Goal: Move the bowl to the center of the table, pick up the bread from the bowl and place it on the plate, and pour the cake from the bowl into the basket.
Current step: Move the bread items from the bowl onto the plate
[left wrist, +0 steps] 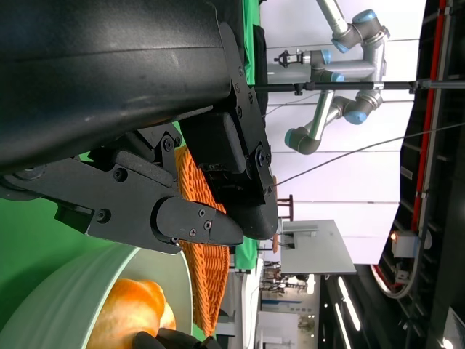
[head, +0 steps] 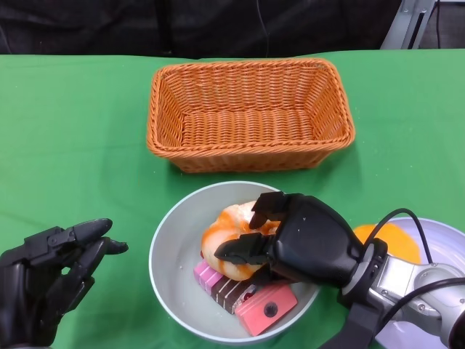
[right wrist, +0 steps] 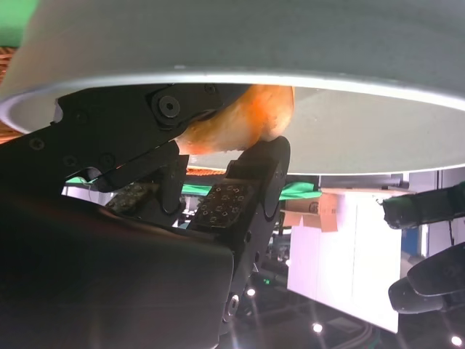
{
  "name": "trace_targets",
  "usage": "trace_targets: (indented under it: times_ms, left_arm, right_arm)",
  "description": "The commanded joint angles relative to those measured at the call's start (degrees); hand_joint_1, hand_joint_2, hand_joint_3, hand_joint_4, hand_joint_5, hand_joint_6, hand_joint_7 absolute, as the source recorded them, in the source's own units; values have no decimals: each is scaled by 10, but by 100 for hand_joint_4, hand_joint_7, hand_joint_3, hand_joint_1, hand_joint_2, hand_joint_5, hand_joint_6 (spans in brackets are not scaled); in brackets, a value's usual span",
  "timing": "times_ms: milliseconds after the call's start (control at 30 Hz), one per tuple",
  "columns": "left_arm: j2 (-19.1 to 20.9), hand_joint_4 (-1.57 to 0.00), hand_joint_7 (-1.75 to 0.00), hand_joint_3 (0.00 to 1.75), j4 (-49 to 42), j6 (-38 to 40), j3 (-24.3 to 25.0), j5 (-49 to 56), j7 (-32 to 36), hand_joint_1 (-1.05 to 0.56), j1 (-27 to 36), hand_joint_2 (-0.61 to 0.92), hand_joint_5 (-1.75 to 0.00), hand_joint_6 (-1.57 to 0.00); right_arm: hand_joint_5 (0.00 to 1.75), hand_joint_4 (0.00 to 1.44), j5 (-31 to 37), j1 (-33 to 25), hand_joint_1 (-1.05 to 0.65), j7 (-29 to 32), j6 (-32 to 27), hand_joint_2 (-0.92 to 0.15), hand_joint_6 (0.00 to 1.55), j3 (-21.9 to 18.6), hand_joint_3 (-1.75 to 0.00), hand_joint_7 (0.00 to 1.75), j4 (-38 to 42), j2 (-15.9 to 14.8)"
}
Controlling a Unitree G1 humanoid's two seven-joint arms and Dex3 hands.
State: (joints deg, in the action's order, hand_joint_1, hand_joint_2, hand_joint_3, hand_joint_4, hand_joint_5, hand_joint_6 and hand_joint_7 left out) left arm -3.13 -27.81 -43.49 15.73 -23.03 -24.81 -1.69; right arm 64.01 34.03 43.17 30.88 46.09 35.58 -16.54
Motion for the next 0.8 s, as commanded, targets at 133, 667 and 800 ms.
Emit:
trace_targets:
  times_ms: [133,667,800]
  left_arm:
    - [0,-89,-1,16,6,-2,1,-2,6,-29,5,92,-95,-129]
    - [5,-87,-1,18,-20,-13,3,-3,-7,-28,-4,92,-97,-128]
    - [4,-86,-1,19,-25,-16,4,-3,-7,-26,-7,92,-98,-129]
  right_arm:
    - [134,76,13,5,-34,43,19,-82,125,20,0,1,49,8]
    - [144,73,7,30,-31,124,56,-79,126,30,0,2,113,27]
    - [144,75,13,39,-29,151,61,-77,128,32,0,3,120,26]
